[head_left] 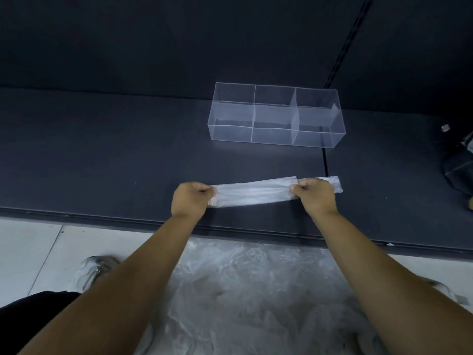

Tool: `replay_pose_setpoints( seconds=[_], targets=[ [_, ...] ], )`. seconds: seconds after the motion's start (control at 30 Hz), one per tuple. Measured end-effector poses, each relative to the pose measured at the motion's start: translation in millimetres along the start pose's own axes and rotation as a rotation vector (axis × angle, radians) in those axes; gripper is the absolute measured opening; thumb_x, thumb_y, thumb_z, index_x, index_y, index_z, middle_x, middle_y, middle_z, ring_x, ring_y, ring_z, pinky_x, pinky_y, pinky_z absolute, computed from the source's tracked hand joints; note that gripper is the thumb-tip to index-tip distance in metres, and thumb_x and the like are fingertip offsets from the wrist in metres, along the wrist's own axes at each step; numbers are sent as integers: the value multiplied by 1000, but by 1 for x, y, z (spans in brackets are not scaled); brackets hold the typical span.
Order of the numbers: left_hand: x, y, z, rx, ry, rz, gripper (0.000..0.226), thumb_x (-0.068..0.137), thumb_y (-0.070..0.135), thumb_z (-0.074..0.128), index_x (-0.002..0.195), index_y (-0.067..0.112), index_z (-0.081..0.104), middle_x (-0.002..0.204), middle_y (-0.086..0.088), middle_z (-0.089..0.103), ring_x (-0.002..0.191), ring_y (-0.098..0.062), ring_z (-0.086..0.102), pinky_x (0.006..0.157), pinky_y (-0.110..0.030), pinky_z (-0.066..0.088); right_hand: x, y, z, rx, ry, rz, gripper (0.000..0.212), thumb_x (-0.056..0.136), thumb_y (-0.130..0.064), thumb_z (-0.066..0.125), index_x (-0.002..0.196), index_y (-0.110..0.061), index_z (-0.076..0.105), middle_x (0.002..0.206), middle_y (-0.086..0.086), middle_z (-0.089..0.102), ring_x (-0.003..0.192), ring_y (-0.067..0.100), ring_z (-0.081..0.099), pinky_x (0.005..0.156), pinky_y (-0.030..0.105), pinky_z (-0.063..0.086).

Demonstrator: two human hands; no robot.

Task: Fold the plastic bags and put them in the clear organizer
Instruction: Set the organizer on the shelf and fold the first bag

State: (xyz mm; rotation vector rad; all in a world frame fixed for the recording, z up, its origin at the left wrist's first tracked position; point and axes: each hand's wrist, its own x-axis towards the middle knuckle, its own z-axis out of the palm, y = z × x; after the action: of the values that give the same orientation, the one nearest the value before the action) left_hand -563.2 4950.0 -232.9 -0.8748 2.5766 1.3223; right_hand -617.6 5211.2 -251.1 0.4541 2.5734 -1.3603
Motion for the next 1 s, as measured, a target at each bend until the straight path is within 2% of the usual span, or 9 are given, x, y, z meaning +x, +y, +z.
replay_pose_setpoints(
  seconds=[0.13,0.2,0.33,0.47,0.63,0.73,0.8,0.9,1.0],
  targets=[
    [-12,5,9,149,261,52,15,90,19,61,99,14,73,97,-5,72,92,-27,64,70,-29,46,1,-4,3,-75,44,19,23,88,-16,63,106,-5,71,108,8,71,101,23,63,82,21,42],
    [-24,9,16,210,408,323,17,88,6,60,102,8,70,100,-12,68,92,-33,60,79,-38,49,1,-4,4,-58,50,27,22,88,-15,63,105,-5,71,108,8,70,99,23,63,81,22,43],
    [-48,3,48,419,199,835,29,87,8,63,115,3,66,120,-17,63,111,-36,59,101,-45,43,1,-2,3,-87,55,18,18,90,-15,61,104,-6,69,104,9,70,90,21,61,77,22,40],
    [-50,-14,62,721,-117,612,62,99,52,15,153,20,14,161,-2,4,148,-21,-4,119,-39,-8,1,-4,4,-87,48,26,15,90,-16,60,101,-8,68,102,9,70,91,23,62,75,22,40],
    [-52,-26,64,883,-106,587,75,83,63,-16,147,25,-18,160,-5,-16,146,-27,-18,118,-46,-9,-9,-15,4,-219,57,4,16,90,-13,57,103,-8,64,104,11,67,94,29,62,72,28,44],
    [-54,-31,65,908,-103,584,71,82,64,-18,142,26,-28,158,-6,-22,144,-27,-22,118,-47,-11,-32,-25,18,-441,306,-305,32,83,-5,62,115,-9,61,115,15,56,103,34,56,87,42,46],
    [-54,-32,67,916,-103,584,71,81,63,-20,139,25,-32,156,-6,-27,143,-28,-26,117,-46,-14,-48,-33,39,-426,154,-587,38,86,-6,57,125,-10,58,127,13,53,115,30,50,101,42,40],
    [-53,-34,67,931,-108,594,70,83,61,-18,138,21,-34,154,-6,-30,139,-27,-31,115,-46,-17,-61,-27,66,-505,-285,-680,46,103,-21,35,149,-16,33,157,2,27,145,17,19,120,32,11],
    [-52,-36,67,906,-100,603,71,82,64,-20,139,24,-34,154,-5,-29,141,-27,-29,117,-46,-14,-50,-3,60,-718,-316,-704,55,104,-40,20,154,-19,8,162,-5,1,147,8,-8,119,31,-10]
  ],
)
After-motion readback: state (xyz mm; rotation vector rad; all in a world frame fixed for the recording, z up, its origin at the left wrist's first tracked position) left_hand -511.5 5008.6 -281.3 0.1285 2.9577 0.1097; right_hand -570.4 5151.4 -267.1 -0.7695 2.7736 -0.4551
